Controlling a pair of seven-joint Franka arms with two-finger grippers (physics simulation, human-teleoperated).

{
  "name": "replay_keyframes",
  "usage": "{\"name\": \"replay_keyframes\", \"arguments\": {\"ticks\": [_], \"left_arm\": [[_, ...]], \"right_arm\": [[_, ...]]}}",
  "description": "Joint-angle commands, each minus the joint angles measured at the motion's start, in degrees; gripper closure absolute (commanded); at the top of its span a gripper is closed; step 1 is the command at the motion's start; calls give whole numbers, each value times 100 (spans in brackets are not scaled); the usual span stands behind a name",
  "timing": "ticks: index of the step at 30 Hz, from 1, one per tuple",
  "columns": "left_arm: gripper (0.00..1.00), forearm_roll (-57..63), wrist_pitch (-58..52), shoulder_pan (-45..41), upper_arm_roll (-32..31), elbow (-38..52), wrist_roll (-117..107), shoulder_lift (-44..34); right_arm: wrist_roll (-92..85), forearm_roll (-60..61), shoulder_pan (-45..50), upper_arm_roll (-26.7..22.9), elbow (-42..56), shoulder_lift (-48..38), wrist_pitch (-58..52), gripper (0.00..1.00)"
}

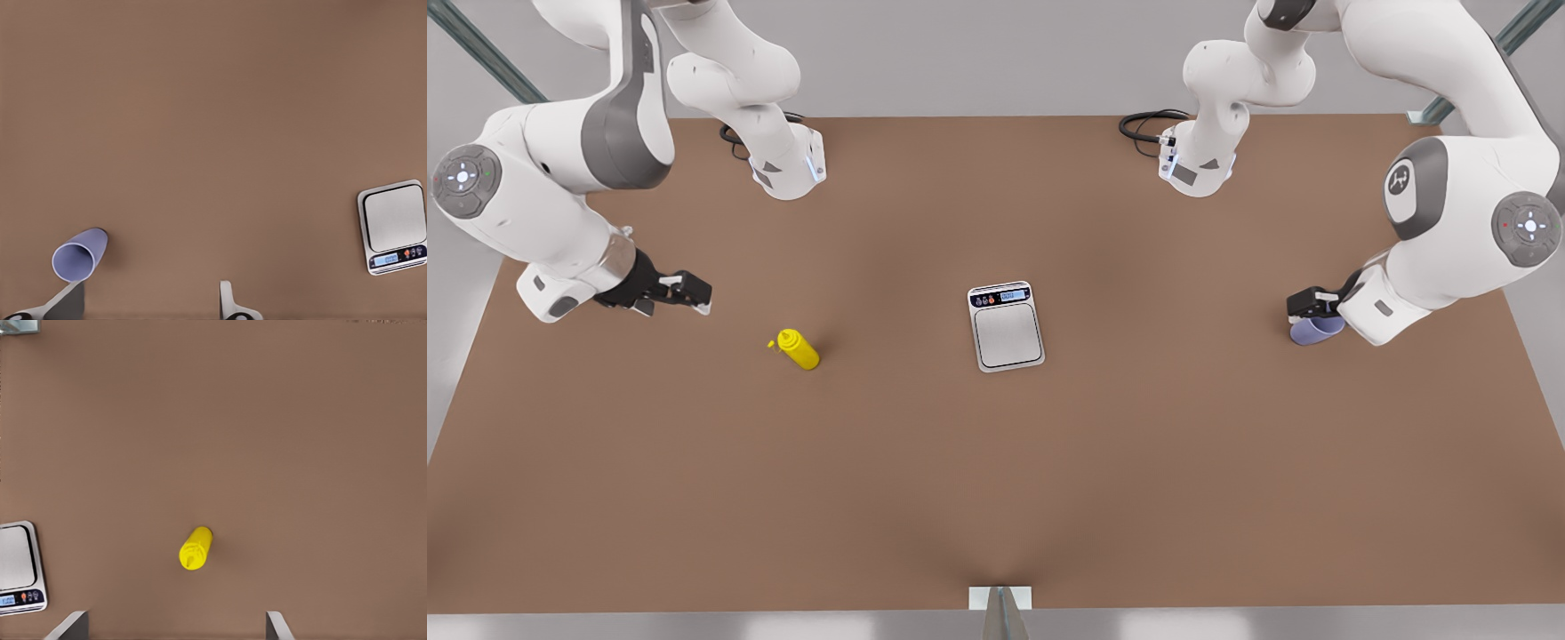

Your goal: Move cup to the weight, pick up sauce bottle, pour sauce

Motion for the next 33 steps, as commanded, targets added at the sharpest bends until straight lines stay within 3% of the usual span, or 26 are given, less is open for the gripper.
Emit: {"name": "replay_keyframes", "arguments": {"ticks": [1,6,10,15,24,33], "left_arm": [[0,20,-1,9,10,-12,3,-3],[0,389,438,659,274,-1646,257,-170],[0,-112,1783,791,1232,-2798,1980,-170],[0,-235,2645,1046,1240,-3502,2130,-152],[0,-218,3726,1538,1276,-4029,2675,199],[0,-182,4104,1538,1267,-4284,2719,568]], "right_arm": [[9,0,-90,-1,0,-1,0,0],[0,-9,-81,-1,0,-1,44,0],[0,-18,-81,-1,-9,-9,62,0],[0,-18,-81,-1,-17,-9,53,0],[0,-18,-81,-10,-17,-9,53,0],[0,-18,-81,-1,-17,-9,53,0]]}}
